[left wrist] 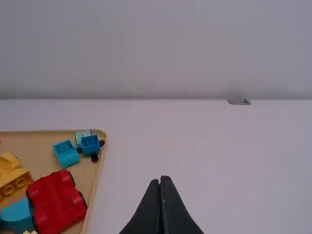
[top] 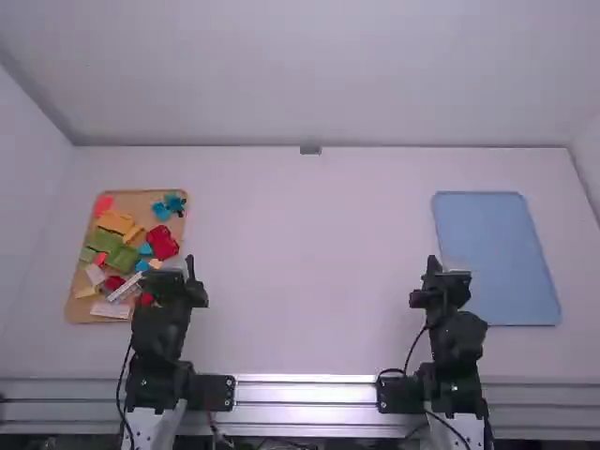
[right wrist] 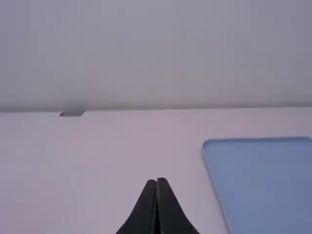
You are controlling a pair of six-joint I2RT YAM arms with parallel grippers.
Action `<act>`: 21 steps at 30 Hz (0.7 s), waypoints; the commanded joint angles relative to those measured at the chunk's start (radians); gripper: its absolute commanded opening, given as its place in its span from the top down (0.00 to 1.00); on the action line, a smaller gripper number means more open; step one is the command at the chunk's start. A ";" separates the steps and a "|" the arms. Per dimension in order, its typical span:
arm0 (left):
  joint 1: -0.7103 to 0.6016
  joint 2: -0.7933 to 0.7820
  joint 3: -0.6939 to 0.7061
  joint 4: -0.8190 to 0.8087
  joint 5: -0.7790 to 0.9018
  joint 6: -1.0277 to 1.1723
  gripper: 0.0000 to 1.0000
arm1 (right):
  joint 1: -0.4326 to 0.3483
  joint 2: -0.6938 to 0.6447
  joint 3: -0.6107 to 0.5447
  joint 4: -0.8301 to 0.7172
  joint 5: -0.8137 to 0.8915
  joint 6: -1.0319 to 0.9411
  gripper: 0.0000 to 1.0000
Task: Assemble lego blocks to make yellow taxi
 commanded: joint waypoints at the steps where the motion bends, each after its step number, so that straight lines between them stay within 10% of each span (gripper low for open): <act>1: 0.000 0.000 0.000 0.000 0.000 0.000 1.00 | 0.000 0.000 0.000 0.000 -0.001 -0.002 1.00; 21: -0.007 0.201 0.212 -0.073 -0.034 -0.024 0.82 | 0.041 0.328 0.287 -0.009 -0.143 -0.068 0.83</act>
